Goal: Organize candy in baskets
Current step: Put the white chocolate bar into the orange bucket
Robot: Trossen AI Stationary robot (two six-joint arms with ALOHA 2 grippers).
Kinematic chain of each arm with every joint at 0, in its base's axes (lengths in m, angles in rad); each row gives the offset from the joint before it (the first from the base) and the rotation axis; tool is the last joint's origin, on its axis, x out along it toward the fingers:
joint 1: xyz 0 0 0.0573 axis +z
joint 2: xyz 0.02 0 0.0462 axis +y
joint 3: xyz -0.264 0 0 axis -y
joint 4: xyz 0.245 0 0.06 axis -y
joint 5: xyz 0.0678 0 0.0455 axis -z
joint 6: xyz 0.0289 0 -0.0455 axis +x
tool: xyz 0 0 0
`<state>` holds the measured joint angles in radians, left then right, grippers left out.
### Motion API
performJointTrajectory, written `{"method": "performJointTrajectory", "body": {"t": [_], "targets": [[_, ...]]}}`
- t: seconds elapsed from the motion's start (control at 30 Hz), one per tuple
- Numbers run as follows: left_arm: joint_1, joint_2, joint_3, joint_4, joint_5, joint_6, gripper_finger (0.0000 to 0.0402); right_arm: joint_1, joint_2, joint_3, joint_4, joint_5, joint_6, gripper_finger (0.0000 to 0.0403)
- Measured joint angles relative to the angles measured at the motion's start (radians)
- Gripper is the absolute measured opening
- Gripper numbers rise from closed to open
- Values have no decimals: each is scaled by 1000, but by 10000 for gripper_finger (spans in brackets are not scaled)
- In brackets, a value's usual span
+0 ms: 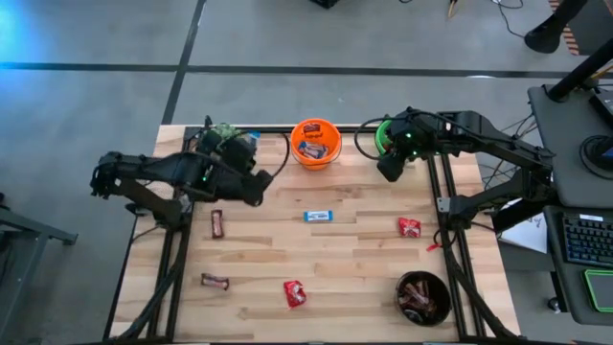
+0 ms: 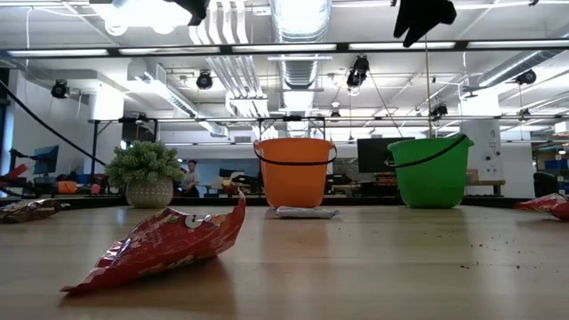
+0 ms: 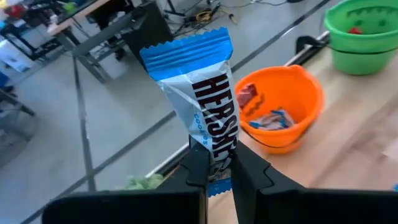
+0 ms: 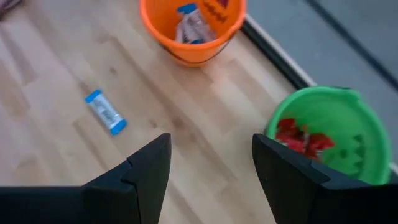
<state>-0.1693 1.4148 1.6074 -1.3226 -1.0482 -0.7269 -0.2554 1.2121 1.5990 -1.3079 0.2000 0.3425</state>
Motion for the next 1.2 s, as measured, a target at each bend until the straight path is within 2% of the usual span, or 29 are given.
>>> {"method": "performJointTrajectory", "body": {"t": [0.1,0.27,0.4,0.6,0.7,0.93,1.2], "targets": [[57,-2,0,50,4,81,9,0,0,0,2,63,-2,216],[178,6,0,233,97,323,9,0,0,0,8,179,-5,216],[269,19,0,418,112,506,9,-5,0,0,12,194,-32,216],[431,28,0,618,345,657,9,-40,0,0,26,195,-91,216],[506,39,0,664,454,685,9,-64,0,0,41,195,-125,216],[639,103,0,740,790,719,9,-109,0,0,64,194,-185,216],[679,207,0,784,953,760,9,-134,0,0,65,194,-206,216]]}}
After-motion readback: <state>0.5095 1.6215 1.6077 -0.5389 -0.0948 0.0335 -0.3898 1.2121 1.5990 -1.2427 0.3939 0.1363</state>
